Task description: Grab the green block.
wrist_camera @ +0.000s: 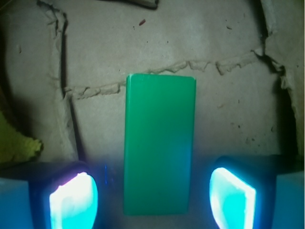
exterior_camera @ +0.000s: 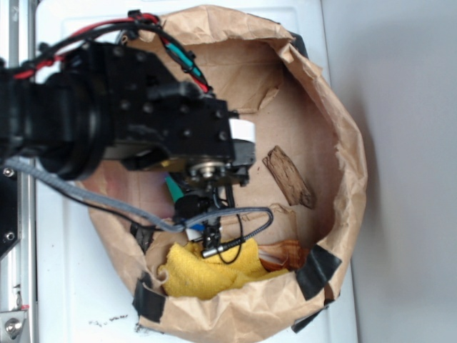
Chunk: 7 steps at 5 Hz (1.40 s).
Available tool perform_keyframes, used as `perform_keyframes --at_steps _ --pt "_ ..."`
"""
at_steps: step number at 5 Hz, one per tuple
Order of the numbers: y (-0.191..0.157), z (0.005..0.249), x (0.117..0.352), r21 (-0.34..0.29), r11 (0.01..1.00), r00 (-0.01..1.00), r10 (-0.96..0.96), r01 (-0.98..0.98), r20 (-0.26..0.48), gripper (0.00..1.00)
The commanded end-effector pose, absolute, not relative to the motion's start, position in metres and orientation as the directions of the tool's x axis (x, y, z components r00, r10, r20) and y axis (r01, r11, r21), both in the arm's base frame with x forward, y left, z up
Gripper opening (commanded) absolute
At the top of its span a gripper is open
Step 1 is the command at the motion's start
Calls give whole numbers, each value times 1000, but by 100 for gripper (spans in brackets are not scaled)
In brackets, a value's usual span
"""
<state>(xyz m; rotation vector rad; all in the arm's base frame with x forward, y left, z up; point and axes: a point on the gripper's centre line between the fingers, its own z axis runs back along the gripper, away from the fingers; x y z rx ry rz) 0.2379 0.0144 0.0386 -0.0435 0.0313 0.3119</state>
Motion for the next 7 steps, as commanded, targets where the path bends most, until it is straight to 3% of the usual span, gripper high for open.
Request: perform_keyframes --at_steps 1,3,7 --pt "17 46 247 -50 954 955 295 -296 -21 100" --pt "6 43 253 12 955 954 297 -297 -25 100" --pt "3 43 255 24 956 956 292 -291 -39 100"
